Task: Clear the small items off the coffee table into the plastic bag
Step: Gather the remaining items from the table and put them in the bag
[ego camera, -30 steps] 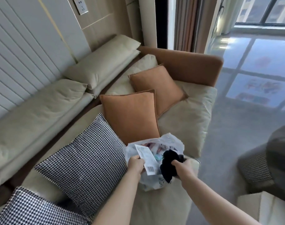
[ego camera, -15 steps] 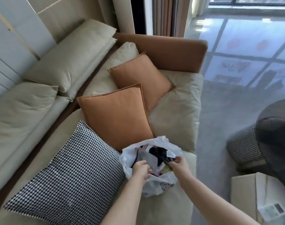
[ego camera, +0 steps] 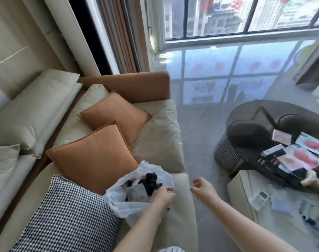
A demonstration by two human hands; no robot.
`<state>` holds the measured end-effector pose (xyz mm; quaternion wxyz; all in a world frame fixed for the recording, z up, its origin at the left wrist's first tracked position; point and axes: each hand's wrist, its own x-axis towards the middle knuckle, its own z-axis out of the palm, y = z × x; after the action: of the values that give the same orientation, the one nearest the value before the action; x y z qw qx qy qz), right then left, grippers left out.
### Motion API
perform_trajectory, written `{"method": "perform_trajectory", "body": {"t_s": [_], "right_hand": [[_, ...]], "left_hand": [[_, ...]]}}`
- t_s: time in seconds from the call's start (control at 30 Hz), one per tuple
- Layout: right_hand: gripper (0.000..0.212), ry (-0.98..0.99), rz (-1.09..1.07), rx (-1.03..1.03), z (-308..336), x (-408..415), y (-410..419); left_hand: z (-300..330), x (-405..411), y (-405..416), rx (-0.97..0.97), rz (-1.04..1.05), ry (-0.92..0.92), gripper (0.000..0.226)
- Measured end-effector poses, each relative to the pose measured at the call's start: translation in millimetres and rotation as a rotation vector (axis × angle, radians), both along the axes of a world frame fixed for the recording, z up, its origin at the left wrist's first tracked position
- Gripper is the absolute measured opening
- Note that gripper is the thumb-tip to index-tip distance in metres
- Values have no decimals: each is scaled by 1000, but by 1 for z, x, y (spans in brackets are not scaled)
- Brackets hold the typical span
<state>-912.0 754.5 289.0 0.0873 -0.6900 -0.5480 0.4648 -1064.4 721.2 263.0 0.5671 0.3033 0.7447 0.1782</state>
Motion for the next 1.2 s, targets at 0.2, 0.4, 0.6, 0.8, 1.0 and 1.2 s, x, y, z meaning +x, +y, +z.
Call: {"method": "perform_trajectory", "body": {"t_s": [0.2, 0.4, 0.6, 0.8, 1.0, 1.2], "right_hand": [[33, -223, 81, 98, 14, 93, -52], [31, -275, -30, 151, 14, 196, -133], [31, -323, -195, 127, 5, 297, -229], [32, -326, -441, 28, -3, 388, -314], [22, -304, -753, -63, -17, 454, -381], [21, -242, -1101, -167, -42, 493, -431]], "left_hand": [[14, 94, -14, 135, -447, 173, 36], [28, 205, -68, 239, -697, 239, 27], [32, 316, -135, 317, -925, 282, 29], [28, 414, -183, 290, -1153, 220, 26], [8, 497, -216, 206, -1370, 213, 25], [-27, 559, -234, 159, -1601, 232, 25]]}}
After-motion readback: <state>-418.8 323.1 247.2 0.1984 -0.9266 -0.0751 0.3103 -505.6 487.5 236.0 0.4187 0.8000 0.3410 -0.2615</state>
